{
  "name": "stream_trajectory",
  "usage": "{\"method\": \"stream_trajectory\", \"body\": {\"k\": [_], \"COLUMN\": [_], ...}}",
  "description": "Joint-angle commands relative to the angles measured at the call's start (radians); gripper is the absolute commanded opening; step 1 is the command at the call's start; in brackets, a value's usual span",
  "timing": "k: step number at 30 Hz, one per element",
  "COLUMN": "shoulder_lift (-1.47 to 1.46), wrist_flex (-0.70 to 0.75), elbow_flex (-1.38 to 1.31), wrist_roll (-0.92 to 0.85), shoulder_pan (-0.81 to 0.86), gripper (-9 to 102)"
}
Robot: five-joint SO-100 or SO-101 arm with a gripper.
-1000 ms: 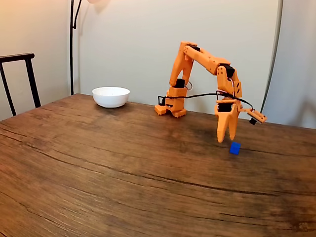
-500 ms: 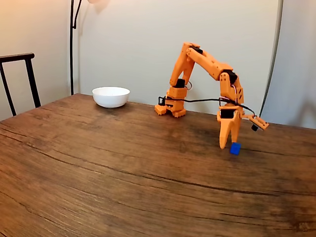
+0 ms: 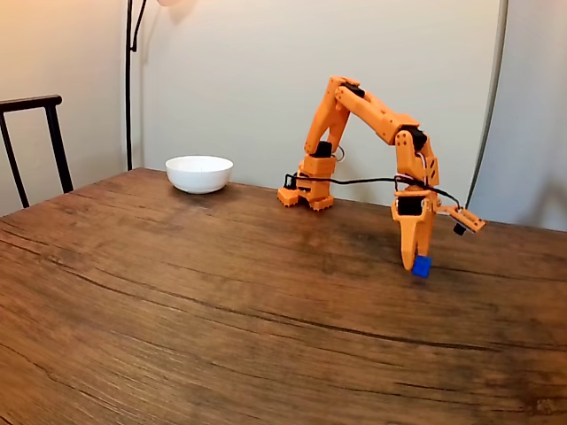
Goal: Grasp the cube and drop it in the bowl
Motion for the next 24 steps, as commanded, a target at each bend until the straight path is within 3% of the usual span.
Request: {"method": "stream_trajectory", "body": {"k": [1,24], "shoulder_lift": [0.009,-0.057], "wrist_flex": [-0.012,-0.058], "elbow_flex": [-0.037,-0.046], "wrist_roll": [0.002,-0.049], "shoulder_pan": [0.003,0.005], "gripper": [30,26]}}
